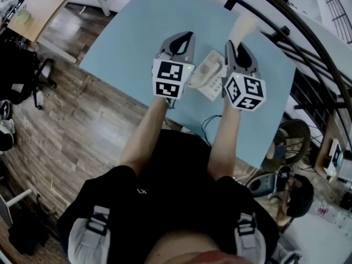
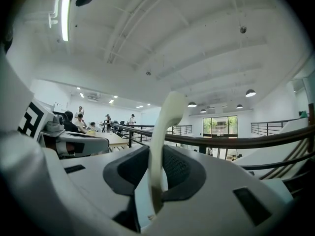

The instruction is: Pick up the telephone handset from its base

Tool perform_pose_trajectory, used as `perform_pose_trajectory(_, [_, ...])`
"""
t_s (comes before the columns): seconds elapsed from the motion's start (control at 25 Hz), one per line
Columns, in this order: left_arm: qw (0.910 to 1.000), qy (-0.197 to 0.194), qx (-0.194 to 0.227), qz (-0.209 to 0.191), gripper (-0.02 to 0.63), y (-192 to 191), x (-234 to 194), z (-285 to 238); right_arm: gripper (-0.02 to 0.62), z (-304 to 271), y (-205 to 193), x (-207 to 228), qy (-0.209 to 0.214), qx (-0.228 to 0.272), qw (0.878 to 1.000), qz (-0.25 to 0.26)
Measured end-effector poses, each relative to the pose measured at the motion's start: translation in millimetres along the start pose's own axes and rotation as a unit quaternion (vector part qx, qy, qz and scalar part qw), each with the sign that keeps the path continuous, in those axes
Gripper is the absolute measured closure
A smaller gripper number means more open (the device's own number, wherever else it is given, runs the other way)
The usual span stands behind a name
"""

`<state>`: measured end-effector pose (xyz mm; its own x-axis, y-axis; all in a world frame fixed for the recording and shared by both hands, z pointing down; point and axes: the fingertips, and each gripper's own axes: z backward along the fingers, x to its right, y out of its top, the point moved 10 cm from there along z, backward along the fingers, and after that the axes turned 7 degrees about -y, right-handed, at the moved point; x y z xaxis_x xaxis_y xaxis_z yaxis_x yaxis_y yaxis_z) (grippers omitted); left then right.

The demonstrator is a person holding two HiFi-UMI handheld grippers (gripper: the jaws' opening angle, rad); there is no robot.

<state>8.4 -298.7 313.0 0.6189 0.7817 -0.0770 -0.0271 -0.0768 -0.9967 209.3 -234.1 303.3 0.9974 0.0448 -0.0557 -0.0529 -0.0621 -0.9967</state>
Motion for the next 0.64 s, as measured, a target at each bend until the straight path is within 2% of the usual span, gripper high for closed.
perform_pose_trajectory(0.64, [1.0000, -0.001, -0.001, 0.008, 0.606, -1.9, -6.4, -6.8, 0.515, -4.6, -2.2, 6.4, -0.007, 0.002, 1.000, -0.002])
